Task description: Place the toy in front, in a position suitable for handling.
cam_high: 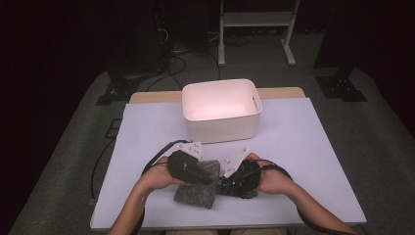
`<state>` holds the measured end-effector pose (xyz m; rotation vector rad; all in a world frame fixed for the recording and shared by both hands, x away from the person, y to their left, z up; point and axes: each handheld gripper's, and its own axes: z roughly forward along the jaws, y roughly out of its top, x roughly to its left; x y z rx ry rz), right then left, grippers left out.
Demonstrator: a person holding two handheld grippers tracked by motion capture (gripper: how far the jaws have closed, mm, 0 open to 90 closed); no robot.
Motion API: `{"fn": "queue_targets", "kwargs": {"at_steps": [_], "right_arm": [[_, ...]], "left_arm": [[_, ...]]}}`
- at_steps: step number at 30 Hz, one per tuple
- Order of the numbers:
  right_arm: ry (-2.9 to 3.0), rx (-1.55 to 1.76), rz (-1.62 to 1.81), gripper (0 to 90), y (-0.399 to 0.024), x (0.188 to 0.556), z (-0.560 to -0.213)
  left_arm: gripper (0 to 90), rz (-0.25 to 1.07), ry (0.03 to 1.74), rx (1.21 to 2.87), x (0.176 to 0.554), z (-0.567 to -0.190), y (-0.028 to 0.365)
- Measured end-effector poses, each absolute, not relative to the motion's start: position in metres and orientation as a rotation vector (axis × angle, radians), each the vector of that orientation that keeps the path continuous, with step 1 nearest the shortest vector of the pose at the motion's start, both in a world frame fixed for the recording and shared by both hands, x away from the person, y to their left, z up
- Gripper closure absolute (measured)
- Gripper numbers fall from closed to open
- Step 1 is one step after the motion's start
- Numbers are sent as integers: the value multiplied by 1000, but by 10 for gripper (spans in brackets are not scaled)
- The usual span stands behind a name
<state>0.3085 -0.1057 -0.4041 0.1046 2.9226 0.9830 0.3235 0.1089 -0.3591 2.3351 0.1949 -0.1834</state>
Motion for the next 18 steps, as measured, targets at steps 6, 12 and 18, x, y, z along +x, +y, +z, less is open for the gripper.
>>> {"fn": "queue_targets", "kwargs": {"at_steps": [6,12,18], "right_arm": [[2864,117,1117,562,-106,307,-395],[2846,149,1150,565,-118,304,-397],[2830,164,1156,566,-130,299,-397]], "left_arm": [[817,-123,137,2374,319,-336,102],[816,-136,160,2375,321,-345,104],[815,-149,198,2381,323,-353,108]]}}
